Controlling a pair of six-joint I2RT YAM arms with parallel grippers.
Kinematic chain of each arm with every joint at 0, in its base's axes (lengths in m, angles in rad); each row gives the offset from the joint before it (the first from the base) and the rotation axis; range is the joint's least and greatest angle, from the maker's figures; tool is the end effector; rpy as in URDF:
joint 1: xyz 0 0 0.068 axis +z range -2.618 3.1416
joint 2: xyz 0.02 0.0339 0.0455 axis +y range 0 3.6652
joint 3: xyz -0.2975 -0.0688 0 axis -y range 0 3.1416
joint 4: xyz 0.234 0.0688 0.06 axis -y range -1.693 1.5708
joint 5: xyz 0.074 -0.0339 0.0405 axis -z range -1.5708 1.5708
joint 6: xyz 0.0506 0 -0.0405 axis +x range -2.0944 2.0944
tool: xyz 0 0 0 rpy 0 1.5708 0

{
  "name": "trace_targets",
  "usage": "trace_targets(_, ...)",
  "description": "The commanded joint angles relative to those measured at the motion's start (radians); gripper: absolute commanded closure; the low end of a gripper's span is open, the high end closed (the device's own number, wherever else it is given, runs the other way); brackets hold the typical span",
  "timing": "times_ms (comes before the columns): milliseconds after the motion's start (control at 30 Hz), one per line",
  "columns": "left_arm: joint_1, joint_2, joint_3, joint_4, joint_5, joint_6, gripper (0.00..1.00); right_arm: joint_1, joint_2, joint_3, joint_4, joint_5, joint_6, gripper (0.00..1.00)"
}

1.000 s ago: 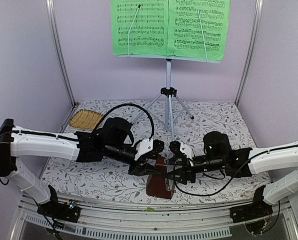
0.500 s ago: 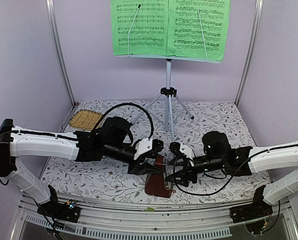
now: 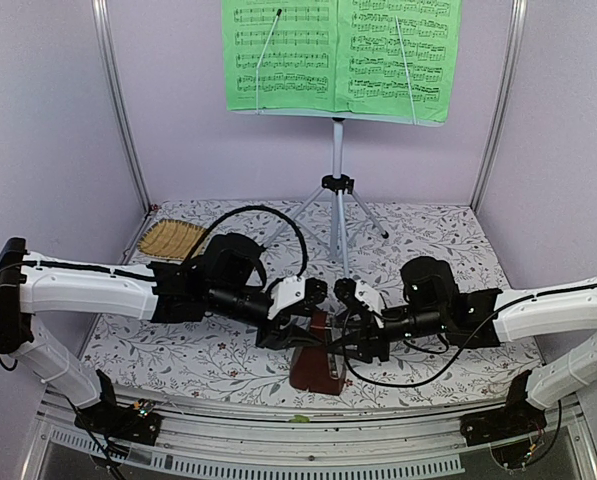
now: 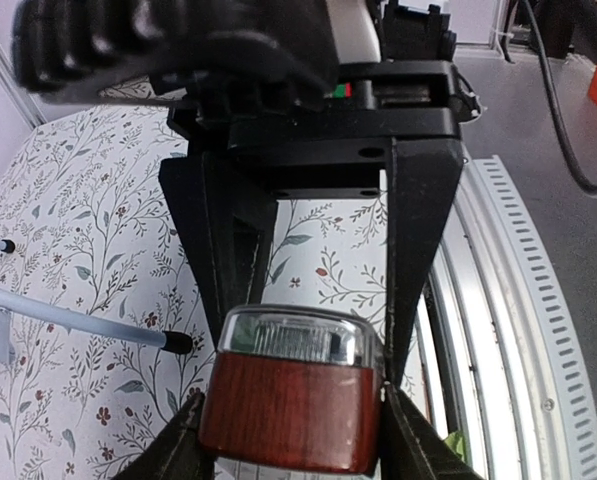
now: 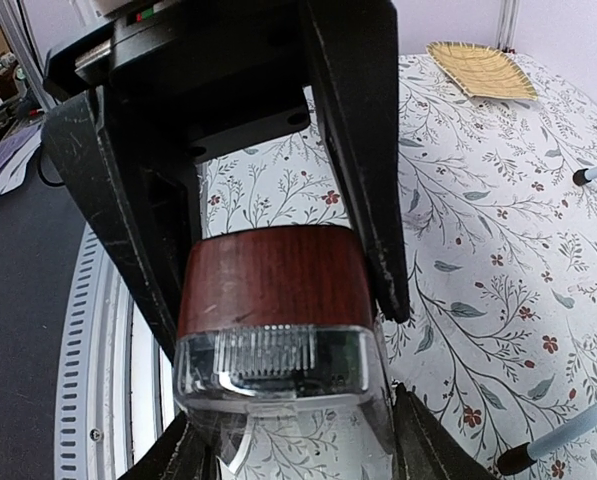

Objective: Set up the instrument practice props

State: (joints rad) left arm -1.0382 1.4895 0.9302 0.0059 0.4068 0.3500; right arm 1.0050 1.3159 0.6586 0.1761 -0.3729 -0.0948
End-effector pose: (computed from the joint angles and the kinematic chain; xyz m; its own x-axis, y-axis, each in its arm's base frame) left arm 0.1496 -0.2932 0.2734 0.0792 0.4858 -0.8705 0.9953 0.0104 0.0964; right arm 0.1315 0.2414 0.2499 -0.1562 -0.4104 -0.8984 -0.9785 0.1886 0.0840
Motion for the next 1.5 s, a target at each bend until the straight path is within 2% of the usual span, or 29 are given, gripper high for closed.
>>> trace_targets(0, 0.016, -0.025, -0.023, -0.041, -0.075, 0.062, 0.99, -0.005, -0.04, -0.044, -0.025, 0.023, 0.033, 0.66)
trace_targets(100, 0.018, -0.035, -0.026, -0.045, -0.088, 0.068, 1.0, -0.008, -0.061, -0.078, 0.0, 0.032, 0.046, 0.68)
trace_targets(400, 0.024, -0.045, -0.025, -0.052, -0.086, 0.077, 1.0, -0.02, -0.086, -0.138, 0.084, 0.011, 0.09, 0.66)
trace_targets(600, 0.021, -0.027, -0.003, -0.06, -0.071, 0.063, 1.0, -0.019, -0.095, -0.089, 0.085, -0.005, 0.132, 0.68)
trace_targets(900, 0.01, -0.01, 0.004, -0.028, -0.048, -0.014, 0.98, -0.02, -0.183, -0.02, 0.051, 0.069, 0.184, 0.69)
trace_targets(1100, 0.0, -0.028, -0.008, 0.021, -0.117, -0.056, 0.97, -0.035, -0.241, 0.009, -0.139, 0.245, 0.237, 0.7)
trace_targets(1267, -0.002, -0.029, -0.012, 0.051, -0.142, -0.083, 0.97, -0.099, -0.314, 0.007, -0.292, 0.381, 0.332, 0.69)
trace_targets(1467, -0.002, -0.02, -0.007, 0.075, -0.143, -0.102, 0.95, -0.293, -0.294, 0.02, -0.458, 0.46, 0.447, 0.69)
